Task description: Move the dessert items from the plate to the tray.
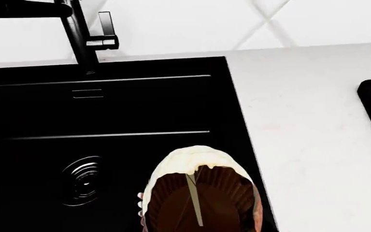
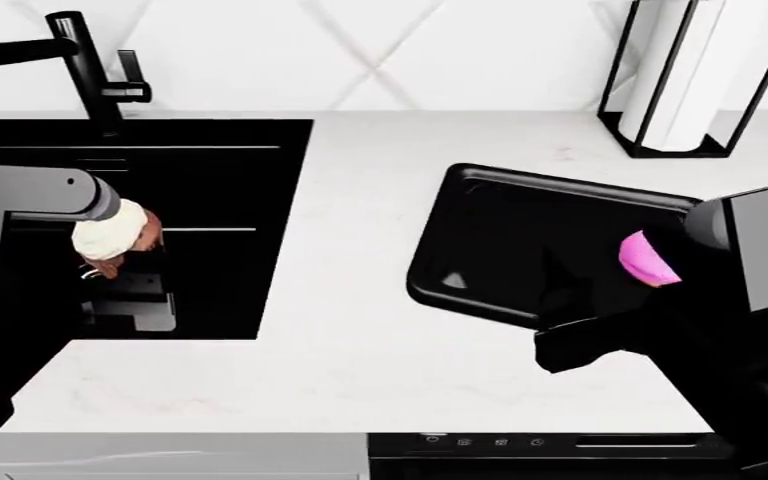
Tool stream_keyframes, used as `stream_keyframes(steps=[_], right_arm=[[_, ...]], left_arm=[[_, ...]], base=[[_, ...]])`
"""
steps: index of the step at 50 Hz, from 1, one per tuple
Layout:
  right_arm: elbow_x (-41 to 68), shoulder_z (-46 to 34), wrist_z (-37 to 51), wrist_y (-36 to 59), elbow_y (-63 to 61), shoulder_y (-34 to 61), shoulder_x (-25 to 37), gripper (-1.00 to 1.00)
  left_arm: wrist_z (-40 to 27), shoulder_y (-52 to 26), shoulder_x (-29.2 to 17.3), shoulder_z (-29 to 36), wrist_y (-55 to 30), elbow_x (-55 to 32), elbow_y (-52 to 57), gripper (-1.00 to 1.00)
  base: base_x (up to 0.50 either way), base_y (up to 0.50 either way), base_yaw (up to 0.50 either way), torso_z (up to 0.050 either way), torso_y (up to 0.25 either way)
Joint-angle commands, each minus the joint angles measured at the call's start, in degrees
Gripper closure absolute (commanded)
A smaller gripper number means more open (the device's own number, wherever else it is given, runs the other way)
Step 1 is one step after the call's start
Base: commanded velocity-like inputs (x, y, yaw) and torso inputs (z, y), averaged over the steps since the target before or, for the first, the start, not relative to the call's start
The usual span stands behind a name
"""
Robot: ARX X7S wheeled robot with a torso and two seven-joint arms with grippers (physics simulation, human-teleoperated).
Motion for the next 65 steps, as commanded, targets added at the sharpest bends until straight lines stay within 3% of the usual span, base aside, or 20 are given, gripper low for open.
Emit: stream_keyframes(steps=[1,41,54,60,65], right_arm=[[-0.30,0.09,0.00,-0.32,-0.08,-0.44,0.05,-1.00],[-1.37,0.33,-1.04,-0.86,-0.75,-1.92,0.49,-1.00],[-1.78,0.44,-1.56,-1.24,-0.85,-2.23,0.18,-1.00],[-2.00,0.89,-1.93,-1.70,-0.94,-2.66,0.25,-1.00],[-2.36,0.99,-1.91,-2.14,-0.96,-3.25,-0.05,-1.00]], left_arm=[[-0.26,0.08,-0.29,-0.08,0.67,-0.32,0.12,1.00],[0.21,-2.21,0.92,1.60,-0.06,-0.05,0.13,1.00],[0.73,-1.69,1.01,1.52,0.40,0.56,0.41,1.00],[0.30,-4.02,1.97,2.67,-0.60,0.10,-0.17,1.00],[-0.04,-10.55,5.57,6.24,-3.92,0.13,-2.97,1.00]], base=[[0.00,-0.50,0.00,0.000,0.000],[0.00,-0.50,0.00,0.000,0.000],[0.45,-0.25,0.00,0.000,0.000],[0.03,0.00,0.00,0.000,0.000],[0.00,0.00,0.00,0.000,0.000]])
